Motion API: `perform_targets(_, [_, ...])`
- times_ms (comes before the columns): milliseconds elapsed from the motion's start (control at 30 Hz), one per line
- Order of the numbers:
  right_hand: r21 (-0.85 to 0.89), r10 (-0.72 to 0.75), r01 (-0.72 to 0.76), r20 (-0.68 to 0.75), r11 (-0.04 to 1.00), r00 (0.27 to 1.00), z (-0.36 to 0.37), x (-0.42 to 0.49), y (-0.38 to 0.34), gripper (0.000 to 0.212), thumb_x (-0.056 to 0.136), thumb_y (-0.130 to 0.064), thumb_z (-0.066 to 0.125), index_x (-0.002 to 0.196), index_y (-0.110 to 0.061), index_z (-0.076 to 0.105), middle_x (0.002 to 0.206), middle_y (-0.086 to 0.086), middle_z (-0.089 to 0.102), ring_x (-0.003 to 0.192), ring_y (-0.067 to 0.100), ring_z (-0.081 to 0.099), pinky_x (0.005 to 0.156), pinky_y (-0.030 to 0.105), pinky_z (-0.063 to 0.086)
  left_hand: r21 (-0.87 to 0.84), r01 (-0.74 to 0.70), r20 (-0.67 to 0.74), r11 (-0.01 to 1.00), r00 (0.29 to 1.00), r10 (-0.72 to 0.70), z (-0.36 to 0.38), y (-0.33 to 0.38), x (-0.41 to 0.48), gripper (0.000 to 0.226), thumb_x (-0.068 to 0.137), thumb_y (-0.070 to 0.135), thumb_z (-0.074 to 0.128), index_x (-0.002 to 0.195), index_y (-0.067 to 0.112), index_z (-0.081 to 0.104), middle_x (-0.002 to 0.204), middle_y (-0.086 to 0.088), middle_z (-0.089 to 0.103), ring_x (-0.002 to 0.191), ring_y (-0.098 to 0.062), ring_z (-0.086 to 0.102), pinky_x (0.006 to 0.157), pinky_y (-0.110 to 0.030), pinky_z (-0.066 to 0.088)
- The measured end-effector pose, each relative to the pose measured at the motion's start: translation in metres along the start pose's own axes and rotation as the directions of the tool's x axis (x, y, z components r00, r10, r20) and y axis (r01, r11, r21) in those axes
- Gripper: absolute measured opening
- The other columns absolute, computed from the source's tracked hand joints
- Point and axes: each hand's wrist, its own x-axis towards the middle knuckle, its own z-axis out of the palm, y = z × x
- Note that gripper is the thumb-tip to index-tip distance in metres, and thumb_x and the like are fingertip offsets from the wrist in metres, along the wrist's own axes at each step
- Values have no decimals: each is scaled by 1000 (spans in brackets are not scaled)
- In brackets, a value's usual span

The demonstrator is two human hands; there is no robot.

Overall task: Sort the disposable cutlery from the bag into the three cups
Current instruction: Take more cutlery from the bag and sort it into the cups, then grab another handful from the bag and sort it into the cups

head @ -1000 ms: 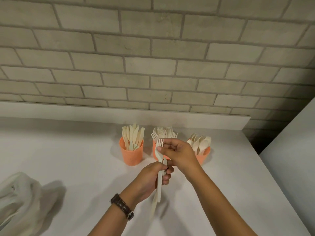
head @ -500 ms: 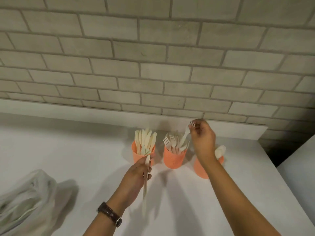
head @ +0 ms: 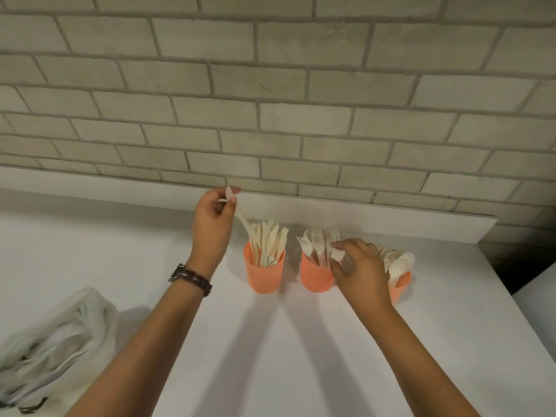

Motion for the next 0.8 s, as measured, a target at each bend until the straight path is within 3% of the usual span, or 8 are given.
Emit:
perform_targets(167, [87, -60, 54, 71, 995, 996, 4, -30, -2, 20, 77, -8, 69, 96, -16, 70, 97, -4, 66, 88, 12, 52, 78, 26, 37, 222, 202, 138, 954, 962, -236, 22, -53, -29, 18, 90, 7, 55, 100, 18, 66, 87, 9, 65, 92, -19, 63, 67, -9, 42])
perform_targets(233, [155, -62, 44, 115, 987, 991, 9, -44, -8, 17, 79, -10, 67, 94, -19, 70, 91, -14, 62, 79, 0, 45, 73, 22, 37, 247, 296, 121, 923, 935, -332, 18, -62, -39, 30, 88, 11, 60, 117, 12, 59, 103, 4, 62, 103, -18, 58, 80, -16, 41])
perform_targets(300, [198, -59, 23, 178, 980, 982, 18, -55, -16, 16, 82, -13, 65, 94, -23, 69, 86, -26, 57, 73, -1, 46, 68, 19, 36, 265, 325, 61, 908, 934, -353, 4, -59, -46, 38, 87, 16, 62, 125, 14, 54, 113, 5, 57, 105, -13, 52, 88, -22, 40])
perform_targets(367, [238, -68, 10, 236, 971, 969, 30, -64, -28, 15, 84, -16, 64, 95, -26, 68, 83, -30, 55, 78, 1, 50, 66, 15, 36, 256, 308, 25, 916, 945, -325, -20, -48, -54, 31, 89, 16, 60, 120, 18, 57, 112, 8, 58, 103, -12, 55, 84, -17, 41])
perform_targets(467, [326, -62, -47, 315, 944, 947, 50, -76, -53, 14, 85, -16, 64, 93, -27, 68, 84, -21, 62, 82, 6, 52, 64, 11, 39, 266, 264, 27, 927, 959, -281, -67, -31, -75, 19, 91, 14, 55, 102, 25, 66, 103, 12, 65, 88, -4, 60, 70, -3, 42])
perform_targets(533, [381, -54, -98, 369, 919, 928, 66, -84, -73, 14, 84, -16, 65, 91, -27, 68, 83, -15, 65, 79, 6, 54, 63, 9, 40, 291, 255, 22, 922, 962, -273, -103, -24, -92, 21, 90, 14, 56, 90, 31, 68, 95, 16, 68, 78, 1, 59, 68, -2, 42])
perform_targets(700, [438, -59, -195, 503, 878, 862, 111, -106, -135, 7, 83, -26, 68, 77, -27, 64, 76, -12, 66, 64, 7, 53, 58, 13, 40, 386, 320, -75, 865, 946, -317, -198, -27, -122, 26, 88, 14, 58, 80, 37, 67, 82, 15, 71, 76, -3, 63, 66, -8, 47])
perform_targets(800, [428, -20, -251, 535, 868, 845, 140, -121, -180, 23, 78, -39, 70, 73, -25, 52, 76, -7, 61, 58, 11, 51, 55, 18, 41, 443, 377, -128, 813, 925, -359, -247, -42, -127, 23, 89, 15, 57, 82, 35, 67, 85, 15, 70, 77, -3, 64, 66, -20, 51])
